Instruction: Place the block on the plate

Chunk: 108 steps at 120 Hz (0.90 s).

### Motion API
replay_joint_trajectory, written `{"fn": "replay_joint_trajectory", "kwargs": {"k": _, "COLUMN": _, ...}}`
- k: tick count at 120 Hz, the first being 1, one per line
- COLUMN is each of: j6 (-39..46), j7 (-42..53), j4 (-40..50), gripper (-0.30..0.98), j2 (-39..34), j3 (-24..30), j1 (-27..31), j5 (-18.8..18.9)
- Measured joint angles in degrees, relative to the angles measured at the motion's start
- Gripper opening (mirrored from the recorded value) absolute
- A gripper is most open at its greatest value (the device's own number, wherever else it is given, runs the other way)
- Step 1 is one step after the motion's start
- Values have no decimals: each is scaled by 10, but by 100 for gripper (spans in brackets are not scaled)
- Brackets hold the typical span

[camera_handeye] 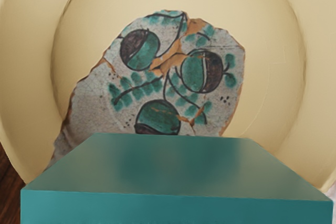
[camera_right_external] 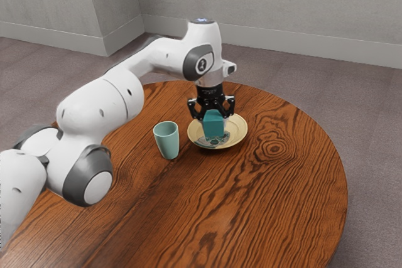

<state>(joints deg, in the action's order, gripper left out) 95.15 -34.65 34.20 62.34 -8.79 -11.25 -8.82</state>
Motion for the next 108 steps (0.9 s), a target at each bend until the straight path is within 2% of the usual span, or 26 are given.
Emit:
{"fn": "replay_joint_trajectory", "kwargs": {"k": 52, "j6": -3, "j7": 4, "j4": -17, "gripper": 37, "j2": 23, "j3": 2, "j1": 20, "j5": -6}}
{"fn": "replay_joint_trajectory", "kwargs": {"k": 72, "j6": 4, "j7": 4, "j4": -43, "gripper": 38, "j2": 53, "j3": 15, "j1": 20, "j5": -8}}
{"fn": "replay_joint_trajectory", "kwargs": {"k": 108, "j6": 3, "j7": 7, "j4": -55, "gripper": 59, "j2": 52, "j3": 16, "j1": 17, "j5": -10}}
